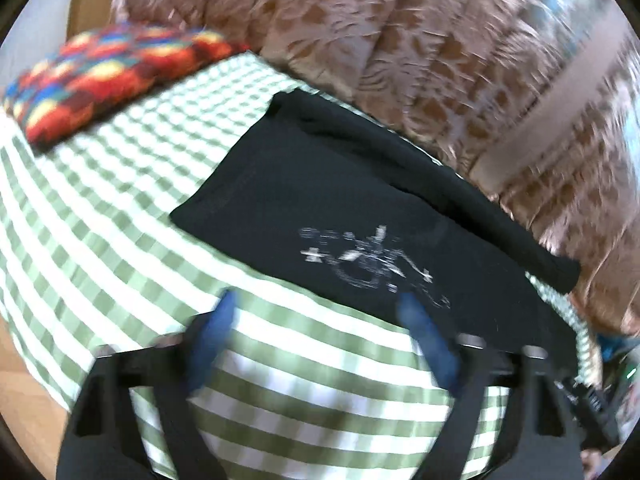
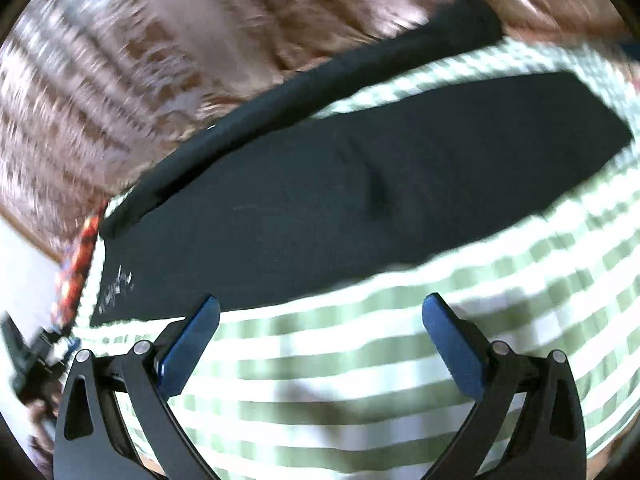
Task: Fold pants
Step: 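Grasp the pants edge with the left tool while the right tool grasps beside it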
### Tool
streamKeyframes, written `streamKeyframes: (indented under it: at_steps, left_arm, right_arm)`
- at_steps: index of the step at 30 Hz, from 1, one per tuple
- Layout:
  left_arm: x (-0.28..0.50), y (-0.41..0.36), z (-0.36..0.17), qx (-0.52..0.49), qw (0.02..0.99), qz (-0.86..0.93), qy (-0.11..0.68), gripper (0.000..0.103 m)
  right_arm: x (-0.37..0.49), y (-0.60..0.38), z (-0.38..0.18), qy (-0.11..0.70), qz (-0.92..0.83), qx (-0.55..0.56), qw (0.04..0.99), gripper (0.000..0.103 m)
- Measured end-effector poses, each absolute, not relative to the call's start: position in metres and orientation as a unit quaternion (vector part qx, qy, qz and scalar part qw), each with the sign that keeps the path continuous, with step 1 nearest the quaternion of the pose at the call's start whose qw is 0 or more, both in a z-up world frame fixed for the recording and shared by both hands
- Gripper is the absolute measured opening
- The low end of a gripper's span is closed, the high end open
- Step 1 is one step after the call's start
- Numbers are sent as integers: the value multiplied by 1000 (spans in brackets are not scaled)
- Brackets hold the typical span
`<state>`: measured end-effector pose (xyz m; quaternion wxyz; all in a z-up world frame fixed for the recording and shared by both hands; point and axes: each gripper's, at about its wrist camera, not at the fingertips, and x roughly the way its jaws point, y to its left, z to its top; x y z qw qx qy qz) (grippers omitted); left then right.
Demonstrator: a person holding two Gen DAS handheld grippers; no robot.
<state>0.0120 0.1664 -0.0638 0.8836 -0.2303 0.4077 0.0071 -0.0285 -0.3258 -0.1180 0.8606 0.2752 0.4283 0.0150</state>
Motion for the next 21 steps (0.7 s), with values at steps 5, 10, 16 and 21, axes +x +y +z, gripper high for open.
streamKeyframes:
  at_steps: [5,10,16,21]
  left_arm:
    - [33,204,-88,-306,853,19,423,59]
    - [49,212,-106,-347,835,36,426,59]
    - [69,214,-109,-347,838,36,420,12]
    - [74,208,-98,-316,853,40,413,7]
  right_arm:
    - [-41,-376,-122,410,1,342,846,95]
    - [-46,-417,-127,391,-26,384,836,81]
    - [-32,-459,-147,375,-39,455,807,61]
    - [-1,-470,-156,379,-44,464,799,32]
